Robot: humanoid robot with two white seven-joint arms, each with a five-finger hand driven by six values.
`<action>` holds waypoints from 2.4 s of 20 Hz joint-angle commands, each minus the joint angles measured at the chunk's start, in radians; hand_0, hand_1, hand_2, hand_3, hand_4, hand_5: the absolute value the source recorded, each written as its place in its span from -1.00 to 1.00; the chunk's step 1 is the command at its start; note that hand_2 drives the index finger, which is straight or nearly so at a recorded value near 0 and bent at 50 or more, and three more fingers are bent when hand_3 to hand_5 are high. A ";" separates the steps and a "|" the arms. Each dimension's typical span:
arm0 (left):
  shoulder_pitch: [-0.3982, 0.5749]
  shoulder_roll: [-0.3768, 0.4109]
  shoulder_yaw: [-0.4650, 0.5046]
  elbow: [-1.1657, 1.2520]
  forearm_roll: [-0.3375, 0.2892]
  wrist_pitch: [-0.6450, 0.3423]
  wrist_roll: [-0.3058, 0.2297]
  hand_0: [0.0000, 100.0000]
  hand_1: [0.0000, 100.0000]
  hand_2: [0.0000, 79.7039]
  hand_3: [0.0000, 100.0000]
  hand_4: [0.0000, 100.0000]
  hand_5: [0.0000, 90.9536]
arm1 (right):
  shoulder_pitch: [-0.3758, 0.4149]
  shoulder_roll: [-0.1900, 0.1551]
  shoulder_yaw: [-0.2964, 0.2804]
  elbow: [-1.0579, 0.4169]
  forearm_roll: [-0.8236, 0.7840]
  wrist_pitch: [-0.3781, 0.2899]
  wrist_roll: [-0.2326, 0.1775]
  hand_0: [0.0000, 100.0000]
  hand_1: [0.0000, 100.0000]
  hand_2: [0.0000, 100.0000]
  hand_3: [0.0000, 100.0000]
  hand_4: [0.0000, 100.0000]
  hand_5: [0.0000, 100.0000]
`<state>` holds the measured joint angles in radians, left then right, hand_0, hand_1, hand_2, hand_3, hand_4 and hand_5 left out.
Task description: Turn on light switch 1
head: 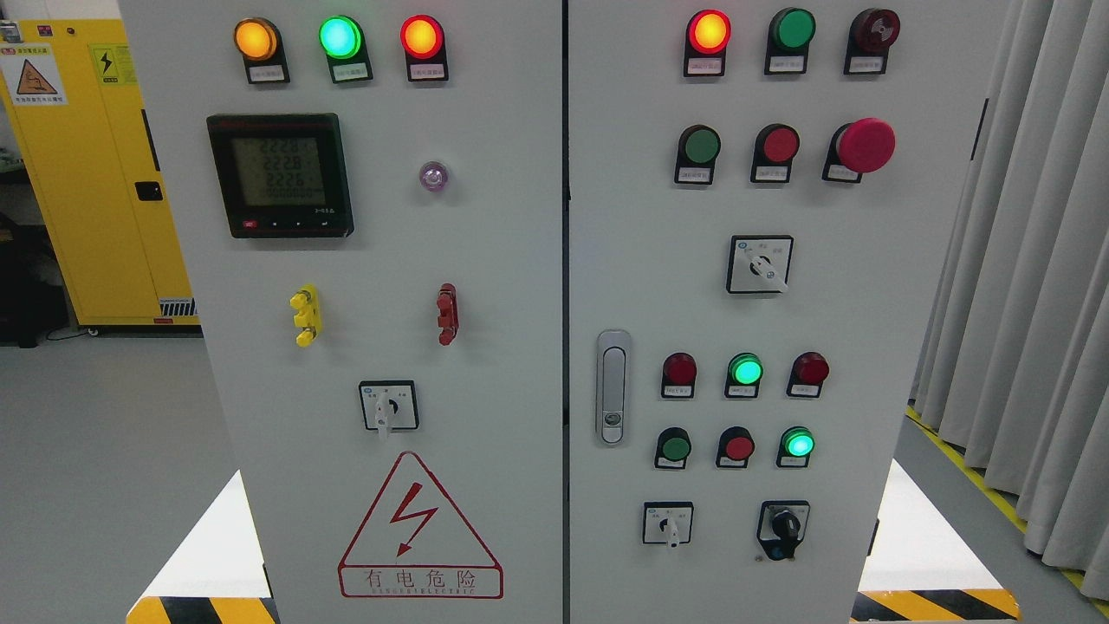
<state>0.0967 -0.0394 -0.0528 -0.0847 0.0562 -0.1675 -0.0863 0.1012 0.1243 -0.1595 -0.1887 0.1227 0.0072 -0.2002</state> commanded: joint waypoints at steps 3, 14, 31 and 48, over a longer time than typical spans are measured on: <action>0.000 -0.001 0.001 0.000 0.002 0.000 0.000 -0.47 -0.76 -1.00 -1.00 -1.00 -1.00 | 0.000 0.000 0.000 0.000 0.000 0.000 0.001 -1.00 0.00 -0.92 -1.00 -1.00 -1.00; 0.012 -0.001 0.034 -0.145 0.010 -0.012 0.023 -0.47 -0.76 -1.00 -1.00 -1.00 -1.00 | 0.000 0.000 0.000 0.000 0.000 0.000 0.001 -1.00 0.00 -0.92 -1.00 -1.00 -1.00; 0.144 0.050 0.142 -1.025 0.005 -0.147 0.065 -0.44 -0.41 -0.59 -0.28 -0.12 -0.74 | 0.000 0.000 0.000 0.000 0.000 0.000 0.001 -1.00 0.00 -0.92 -1.00 -1.00 -1.00; 0.210 0.044 0.125 -1.566 0.008 -0.084 0.195 -0.69 0.14 0.28 0.41 0.50 0.64 | 0.000 0.000 0.000 0.000 0.000 0.000 -0.001 -1.00 0.00 -0.92 -1.00 -1.00 -1.00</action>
<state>0.3057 -0.0027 0.0707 -1.3058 0.0611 -0.2793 0.0998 0.1013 0.1243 -0.1595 -0.1887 0.1227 0.0071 -0.2002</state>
